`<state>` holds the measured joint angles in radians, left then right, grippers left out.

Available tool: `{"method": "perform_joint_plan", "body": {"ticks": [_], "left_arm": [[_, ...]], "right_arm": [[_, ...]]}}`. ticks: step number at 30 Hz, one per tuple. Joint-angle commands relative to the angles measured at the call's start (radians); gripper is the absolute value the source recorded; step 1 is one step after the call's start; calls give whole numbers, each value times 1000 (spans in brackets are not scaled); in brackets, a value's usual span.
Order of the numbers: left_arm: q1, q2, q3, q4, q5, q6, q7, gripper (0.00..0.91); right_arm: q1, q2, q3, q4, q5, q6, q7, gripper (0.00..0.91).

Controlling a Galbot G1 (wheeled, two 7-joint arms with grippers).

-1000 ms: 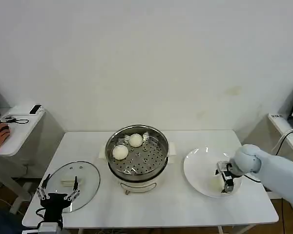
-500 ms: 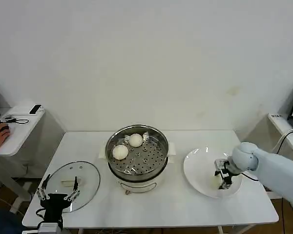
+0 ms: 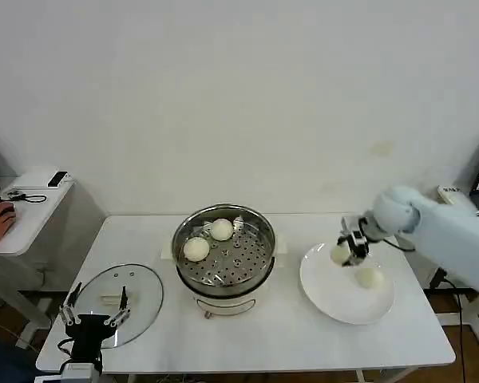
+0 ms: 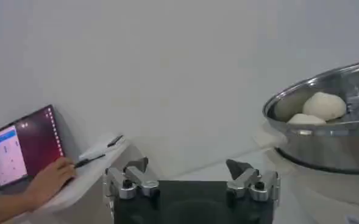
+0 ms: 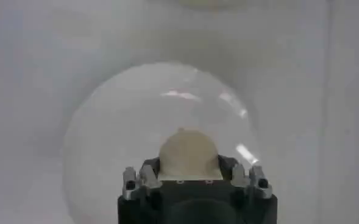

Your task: Take steamed baozi put them in steamer then cover it.

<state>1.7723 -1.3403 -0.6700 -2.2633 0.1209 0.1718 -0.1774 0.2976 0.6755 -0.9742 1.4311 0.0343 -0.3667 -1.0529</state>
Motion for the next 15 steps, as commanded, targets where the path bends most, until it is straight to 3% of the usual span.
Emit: {"method": "perform_joint_plan", "body": {"ticks": [1, 10, 15], "left_arm": [[2, -2, -2, -3, -1, -1, 0, 907], [8, -6, -8, -8, -3, -2, -1, 907], [7, -10, -13, -18, -3, 0, 0, 907]], "right_arm": [[317, 170, -134, -3, 135, -14, 6, 665], [318, 393, -181, -16, 182, -47, 43, 665], [258, 505, -191, -38, 196, -9, 43, 665]]}}
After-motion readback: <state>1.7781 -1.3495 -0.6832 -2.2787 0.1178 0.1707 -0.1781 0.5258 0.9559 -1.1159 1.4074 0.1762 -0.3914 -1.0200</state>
